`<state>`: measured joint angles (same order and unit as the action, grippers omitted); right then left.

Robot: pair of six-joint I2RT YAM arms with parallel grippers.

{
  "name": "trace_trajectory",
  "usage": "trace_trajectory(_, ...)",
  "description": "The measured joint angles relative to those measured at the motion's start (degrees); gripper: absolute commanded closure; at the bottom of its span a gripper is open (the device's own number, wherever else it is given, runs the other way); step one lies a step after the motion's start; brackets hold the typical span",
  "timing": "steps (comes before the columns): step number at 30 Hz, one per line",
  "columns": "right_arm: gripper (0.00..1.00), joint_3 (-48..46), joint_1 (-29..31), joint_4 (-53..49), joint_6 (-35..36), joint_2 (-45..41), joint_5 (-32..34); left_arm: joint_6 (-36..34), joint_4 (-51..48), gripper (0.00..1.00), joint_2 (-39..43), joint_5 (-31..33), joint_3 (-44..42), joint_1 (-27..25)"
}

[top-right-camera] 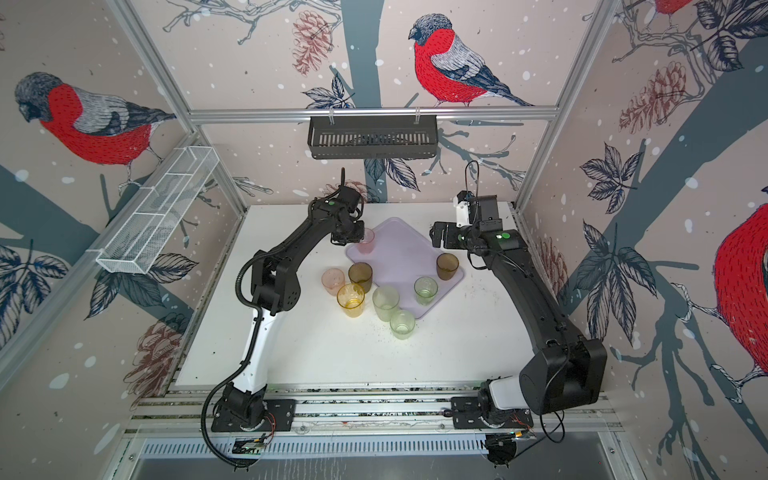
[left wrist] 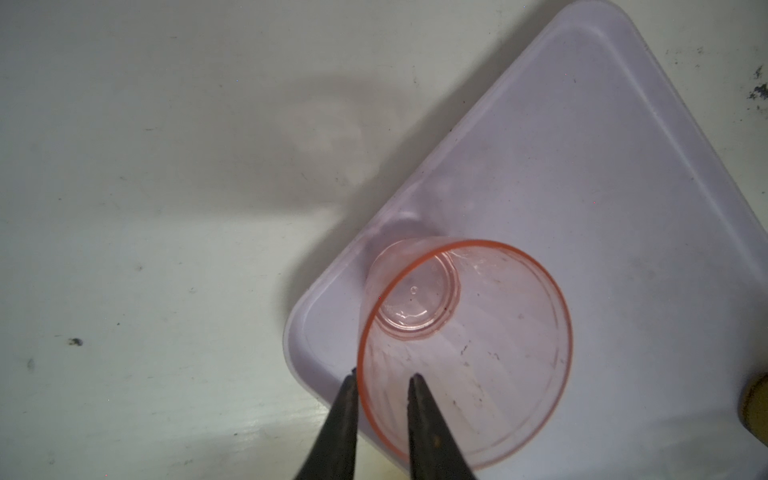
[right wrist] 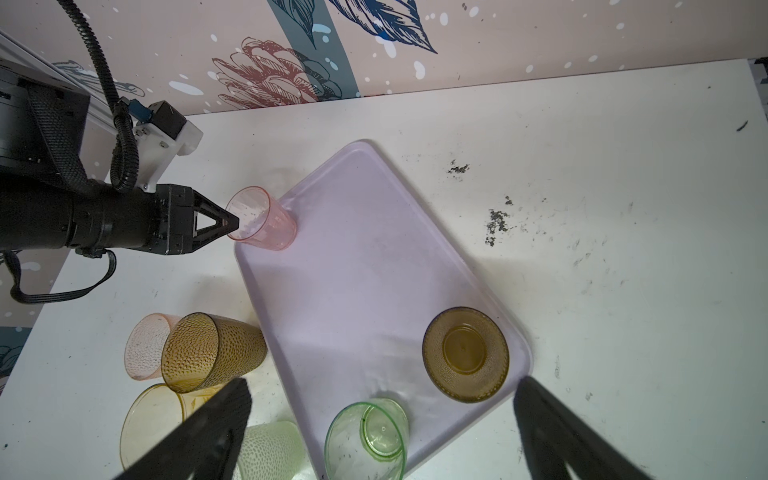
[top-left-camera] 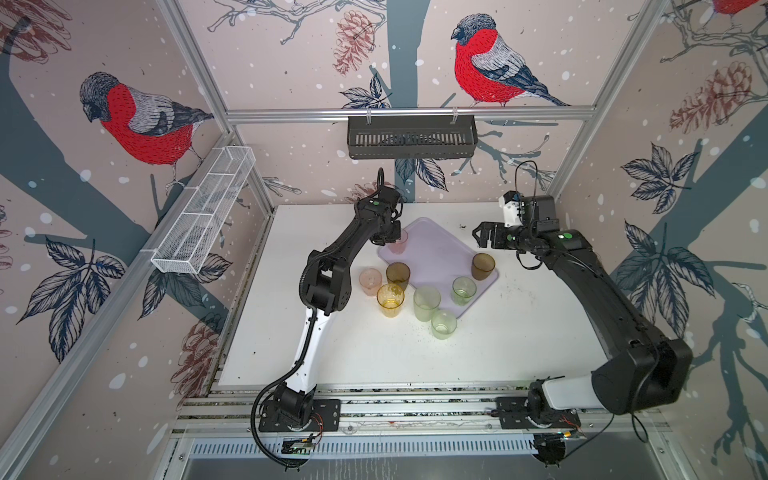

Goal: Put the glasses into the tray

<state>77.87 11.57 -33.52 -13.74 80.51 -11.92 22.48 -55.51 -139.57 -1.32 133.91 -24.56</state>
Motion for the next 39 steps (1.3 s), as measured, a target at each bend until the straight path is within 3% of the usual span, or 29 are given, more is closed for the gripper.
trace_trajectory(10,0.0,0.76,-0.04,-0.31,-0.5,-0.09,-0.02,0.15,-0.04,0.6,2.97,-0.04,0.04,-0.04)
trace_trajectory(20,0.01,1.6,1.9,-4.33,0.33,-1.57,0.11,0.09,-0.24,0.47,12.9,0.5,-4.2,-2.03)
trace_trajectory(25,0.0,3.43,6.03,-8.11,2.4,-1.18,0.72,0.55,0.96,0.4,21.46,0.68,-13.81,-3.37)
trace_trajectory(31,0.0,5.46,10.84,-12.59,4.44,-0.11,1.75,1.57,2.54,0.37,31.8,0.2,-26.77,-3.96)
trace_trajectory(36,0.01,7.41,15.43,-16.11,5.07,1.77,2.1,1.68,5.81,0.24,41.72,-0.26,-37.22,-3.93)
trace_trajectory(39,0.02,7.56,17.84,-18.14,5.09,2.75,3.1,1.7,7.5,0.22,47.39,-1.68,-43.5,-3.93)
